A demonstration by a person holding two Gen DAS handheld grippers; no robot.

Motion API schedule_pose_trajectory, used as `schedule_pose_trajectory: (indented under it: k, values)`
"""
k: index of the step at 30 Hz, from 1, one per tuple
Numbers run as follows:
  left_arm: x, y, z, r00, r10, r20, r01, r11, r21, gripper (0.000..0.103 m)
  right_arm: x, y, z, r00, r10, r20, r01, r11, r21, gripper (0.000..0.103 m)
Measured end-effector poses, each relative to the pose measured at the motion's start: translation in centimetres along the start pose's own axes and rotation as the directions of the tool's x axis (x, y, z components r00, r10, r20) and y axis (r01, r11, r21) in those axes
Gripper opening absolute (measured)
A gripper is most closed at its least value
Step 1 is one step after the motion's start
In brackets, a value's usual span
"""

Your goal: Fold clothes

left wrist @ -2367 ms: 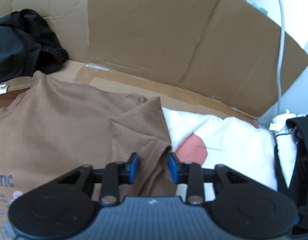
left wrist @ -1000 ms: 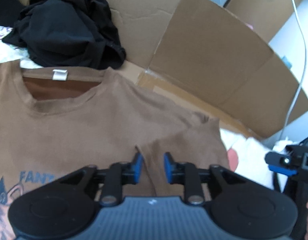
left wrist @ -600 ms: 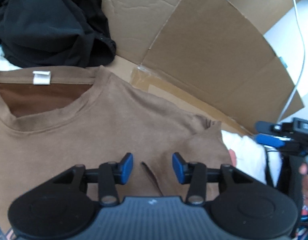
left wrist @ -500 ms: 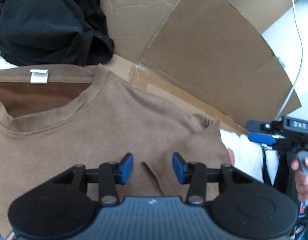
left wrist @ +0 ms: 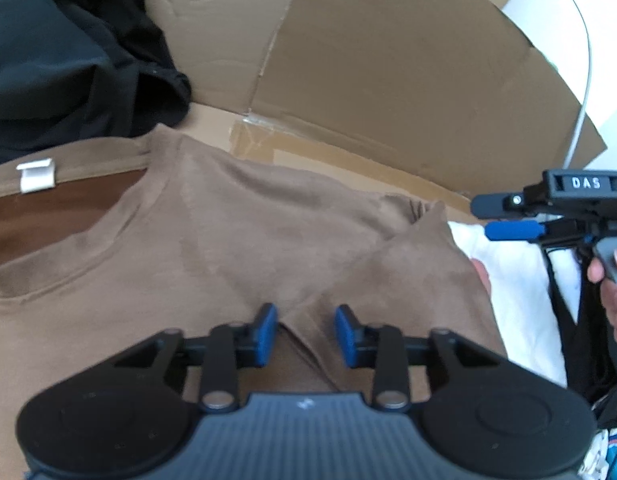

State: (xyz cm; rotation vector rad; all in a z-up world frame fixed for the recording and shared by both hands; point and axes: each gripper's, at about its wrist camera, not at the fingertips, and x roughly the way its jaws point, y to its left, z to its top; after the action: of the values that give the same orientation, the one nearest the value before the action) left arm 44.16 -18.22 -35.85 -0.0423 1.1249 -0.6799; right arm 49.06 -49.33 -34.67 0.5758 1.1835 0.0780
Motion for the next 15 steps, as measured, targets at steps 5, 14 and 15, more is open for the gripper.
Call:
schedule_pose_trajectory:
  k: [5,14,15]
  values:
    - [-0.2,-0.5,-0.4,0.999,-0.030,0.013,0.030,0.999,-0.020,0.006,0.5,1.1,0.0,1.000,-0.011,0.007,0.011,1.000,-0.018,0.062]
    - [-2.1,-0.6,-0.5,0.998,-0.060,0.037,0.063,0.995,-0.076,0.006,-1.0,1.4,0.1,0.999,-0.007,0.032,0.007,1.000,-0.015,0.062]
    - [-2.3,-0.4,-0.6,0.997,-0.061,0.040,0.064,0.994,-0.090,0.006,-1.3,1.3,0.3,0.999,-0.004,0.037,0.004,1.000,-0.005,0.062]
